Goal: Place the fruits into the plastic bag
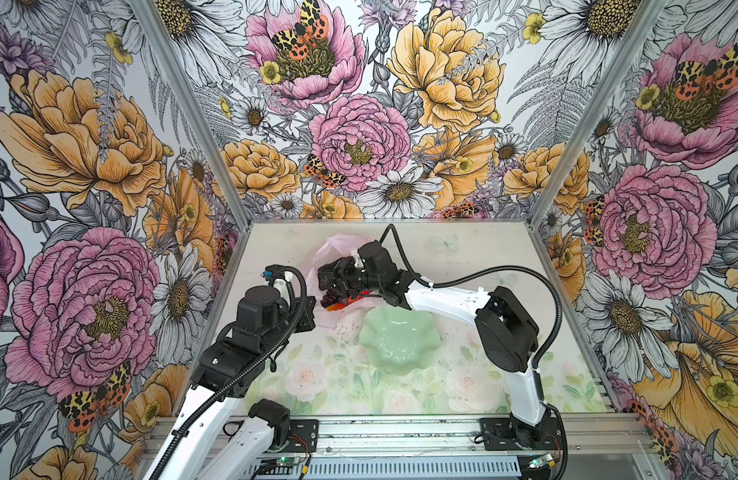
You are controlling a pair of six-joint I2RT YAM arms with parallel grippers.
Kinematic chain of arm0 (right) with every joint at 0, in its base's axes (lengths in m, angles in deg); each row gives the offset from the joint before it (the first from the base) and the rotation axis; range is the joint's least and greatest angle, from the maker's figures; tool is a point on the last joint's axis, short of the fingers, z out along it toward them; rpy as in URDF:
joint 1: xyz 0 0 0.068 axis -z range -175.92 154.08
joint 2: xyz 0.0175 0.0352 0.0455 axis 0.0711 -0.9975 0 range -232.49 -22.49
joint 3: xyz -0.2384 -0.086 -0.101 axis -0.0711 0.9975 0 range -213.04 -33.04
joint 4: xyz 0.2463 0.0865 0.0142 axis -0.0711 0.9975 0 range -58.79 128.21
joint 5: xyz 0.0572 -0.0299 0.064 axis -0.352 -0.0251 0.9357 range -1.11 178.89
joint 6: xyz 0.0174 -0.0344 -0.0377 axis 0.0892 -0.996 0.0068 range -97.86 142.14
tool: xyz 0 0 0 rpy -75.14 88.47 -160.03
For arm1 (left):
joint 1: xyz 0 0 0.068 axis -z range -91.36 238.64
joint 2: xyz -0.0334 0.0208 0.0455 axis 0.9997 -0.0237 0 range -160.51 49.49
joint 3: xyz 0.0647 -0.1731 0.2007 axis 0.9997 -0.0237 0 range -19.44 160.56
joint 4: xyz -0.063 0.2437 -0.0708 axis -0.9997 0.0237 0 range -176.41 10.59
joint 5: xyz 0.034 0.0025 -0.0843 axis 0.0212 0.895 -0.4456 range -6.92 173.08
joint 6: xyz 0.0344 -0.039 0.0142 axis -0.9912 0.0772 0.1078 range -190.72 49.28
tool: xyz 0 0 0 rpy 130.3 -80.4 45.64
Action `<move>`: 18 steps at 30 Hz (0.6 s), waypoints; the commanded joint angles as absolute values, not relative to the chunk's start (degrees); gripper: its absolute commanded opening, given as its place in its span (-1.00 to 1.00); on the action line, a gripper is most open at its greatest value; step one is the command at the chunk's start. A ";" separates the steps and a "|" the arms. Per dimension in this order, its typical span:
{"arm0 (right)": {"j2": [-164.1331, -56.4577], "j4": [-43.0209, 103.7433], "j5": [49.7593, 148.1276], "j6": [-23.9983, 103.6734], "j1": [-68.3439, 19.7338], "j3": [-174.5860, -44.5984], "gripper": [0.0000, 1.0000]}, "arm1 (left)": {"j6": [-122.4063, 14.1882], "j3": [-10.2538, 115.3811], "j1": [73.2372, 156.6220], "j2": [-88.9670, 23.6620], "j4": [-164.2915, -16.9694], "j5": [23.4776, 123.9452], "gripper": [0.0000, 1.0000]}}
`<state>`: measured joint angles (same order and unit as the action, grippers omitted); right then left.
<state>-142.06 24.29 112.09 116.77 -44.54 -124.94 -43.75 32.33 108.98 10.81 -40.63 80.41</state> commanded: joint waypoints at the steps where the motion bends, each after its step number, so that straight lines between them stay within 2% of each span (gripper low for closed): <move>1: -144.48 23.89 114.00 117.67 -45.10 -128.87 -0.21 | -45.14 33.60 107.17 11.26 -40.18 77.59 -1.00; 18: -155.89 28.47 117.19 117.31 -47.03 -140.71 -0.21 | -44.96 29.72 103.50 13.92 -40.27 76.37 -1.00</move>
